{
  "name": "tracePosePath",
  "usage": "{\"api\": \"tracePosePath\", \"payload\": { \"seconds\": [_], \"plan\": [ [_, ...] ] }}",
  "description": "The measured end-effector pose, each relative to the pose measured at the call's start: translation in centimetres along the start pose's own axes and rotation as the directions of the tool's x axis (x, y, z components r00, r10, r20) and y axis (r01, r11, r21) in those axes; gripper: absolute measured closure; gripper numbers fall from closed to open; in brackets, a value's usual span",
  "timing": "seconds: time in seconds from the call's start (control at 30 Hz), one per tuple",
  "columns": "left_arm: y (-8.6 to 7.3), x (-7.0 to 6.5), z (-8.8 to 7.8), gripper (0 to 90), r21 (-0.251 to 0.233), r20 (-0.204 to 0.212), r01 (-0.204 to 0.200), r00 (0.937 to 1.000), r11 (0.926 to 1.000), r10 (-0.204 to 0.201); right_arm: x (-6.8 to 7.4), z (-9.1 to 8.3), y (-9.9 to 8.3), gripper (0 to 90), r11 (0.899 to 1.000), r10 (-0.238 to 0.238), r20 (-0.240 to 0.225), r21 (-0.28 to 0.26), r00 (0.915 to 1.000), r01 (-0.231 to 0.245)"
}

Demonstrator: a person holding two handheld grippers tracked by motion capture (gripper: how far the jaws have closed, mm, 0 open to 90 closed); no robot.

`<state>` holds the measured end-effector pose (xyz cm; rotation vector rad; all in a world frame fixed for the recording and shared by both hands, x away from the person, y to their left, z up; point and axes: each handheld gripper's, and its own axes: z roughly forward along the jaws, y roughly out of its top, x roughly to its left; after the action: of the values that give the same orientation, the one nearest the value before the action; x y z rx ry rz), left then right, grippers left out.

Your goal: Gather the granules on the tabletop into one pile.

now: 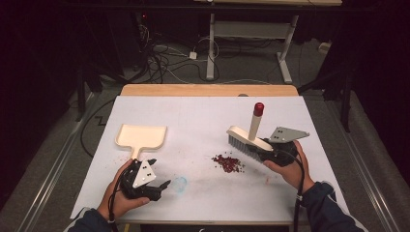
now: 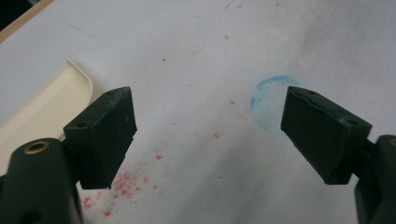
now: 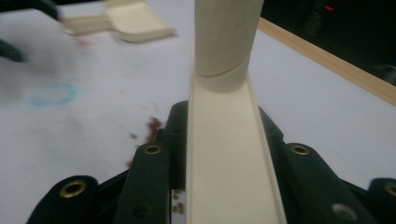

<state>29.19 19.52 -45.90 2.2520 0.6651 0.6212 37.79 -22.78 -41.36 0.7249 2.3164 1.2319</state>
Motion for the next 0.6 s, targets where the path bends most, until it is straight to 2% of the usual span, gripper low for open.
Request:
{"api": "tracePosePath", "payload": {
  "seconds": [0.03, 0.17, 0.3, 0.4, 0.57, 0.6],
  "plan": [
    [0.0, 0.0, 0.0, 17.2, 0.0, 0.001, 0.001, 1.0, 1.0, -0.001, 0.0, 0.0, 0.0, 67.3, 1.0, 0.0, 0.0, 0.0, 1.0, 0.0],
    [0.1, -0.1, 0.1, 17.2, 0.004, 0.004, -0.003, 1.0, 1.0, 0.003, 0.6, 2.0, -0.8, 67.3, 0.996, 0.048, 0.114, 0.067, 0.9923, -0.056],
    [0.0, -0.1, 0.1, 17.2, 0.002, 0.004, -0.001, 1.0, 1.0, 0.001, 1.9, 3.2, -1.0, 67.4, 0.998, 0.017, 0.102, 0.064, 0.9946, -0.024],
    [0.0, 0.0, 0.1, 17.2, 0.004, 0.004, -0.001, 1.0, 1.0, 0.001, 3.4, 3.6, -0.8, 67.3, 0.998, -0.011, 0.093, 0.067, 0.9956, 0.004],
    [0.0, -0.1, 0.0, 17.2, 0.001, 0.003, -0.004, 1.0, 1.0, 0.004, 5.2, 4.0, -0.5, 67.2, 0.997, -0.051, 0.067, 0.068, 0.9965, 0.046],
    [0.0, -0.1, 0.0, 17.2, 0.0, 0.002, -0.002, 1.0, 1.0, 0.002, 5.4, 3.9, -0.4, 67.3, 0.997, -0.053, 0.074, 0.065, 0.9958, 0.048]
  ]
}}
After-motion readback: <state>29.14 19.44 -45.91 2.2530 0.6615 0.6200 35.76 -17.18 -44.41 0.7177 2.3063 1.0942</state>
